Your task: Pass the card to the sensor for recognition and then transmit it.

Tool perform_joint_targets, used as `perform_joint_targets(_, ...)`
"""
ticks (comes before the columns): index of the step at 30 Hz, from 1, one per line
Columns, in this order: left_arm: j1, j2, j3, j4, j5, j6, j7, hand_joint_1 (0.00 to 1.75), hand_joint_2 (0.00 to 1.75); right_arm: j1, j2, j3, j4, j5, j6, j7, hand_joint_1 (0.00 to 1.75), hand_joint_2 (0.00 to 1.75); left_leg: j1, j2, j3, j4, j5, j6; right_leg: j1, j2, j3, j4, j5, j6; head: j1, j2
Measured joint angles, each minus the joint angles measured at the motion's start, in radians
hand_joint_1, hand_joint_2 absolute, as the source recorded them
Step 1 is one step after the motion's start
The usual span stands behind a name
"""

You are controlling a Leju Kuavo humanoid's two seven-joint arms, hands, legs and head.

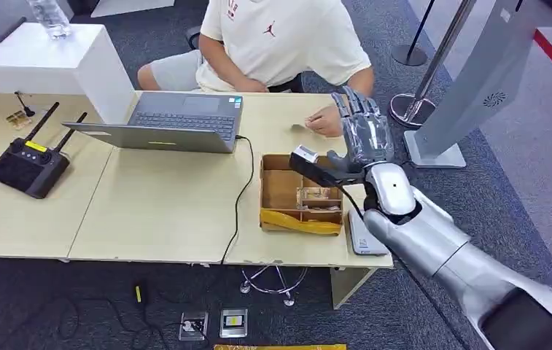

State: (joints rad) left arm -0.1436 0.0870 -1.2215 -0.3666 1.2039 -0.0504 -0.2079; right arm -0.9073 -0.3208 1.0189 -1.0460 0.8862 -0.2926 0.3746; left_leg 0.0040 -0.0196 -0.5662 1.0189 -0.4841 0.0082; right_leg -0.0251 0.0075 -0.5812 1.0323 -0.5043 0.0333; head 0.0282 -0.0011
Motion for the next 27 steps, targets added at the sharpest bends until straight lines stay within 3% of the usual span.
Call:
perform_joint_targets(9,0.005,0.000,0.000,0.000,0.001,0.000,-0.001,0.00,0.00,0.016,-0.012,0.000,-0.001,-0.001,-0.003,0.000,0.00,1.75,0.000,0.000,0.000,0.000,0.000,0.000,0.000,0.000,0.000,0.000,0.000,0.000,0.000,0.000)
perform_joint_targets(13,0.006,0.000,0.000,0.000,0.011,0.000,-0.012,0.00,0.00,0.042,-0.028,-0.014,-0.021,-0.031,-0.062,0.015,0.00,1.75,0.000,0.000,0.001,0.000,0.000,0.000,0.000,0.000,0.000,0.000,0.000,0.000,0.000,0.000)
perform_joint_targets(20,0.023,-0.002,0.003,0.002,0.034,0.000,-0.043,0.00,0.00,0.190,-0.106,-0.097,-0.164,-0.099,-0.143,0.035,0.00,1.75,0.000,0.000,0.000,0.000,-0.001,0.000,0.000,0.000,0.000,-0.001,0.000,0.000,0.000,0.000)
perform_joint_targets(27,0.028,-0.002,0.005,0.005,0.052,0.000,-0.052,0.00,0.00,0.371,-0.177,-0.210,-0.289,-0.192,-0.174,0.006,0.00,1.75,0.000,0.000,0.001,0.000,-0.002,0.000,0.000,0.000,0.001,-0.002,0.000,0.000,0.000,0.000)
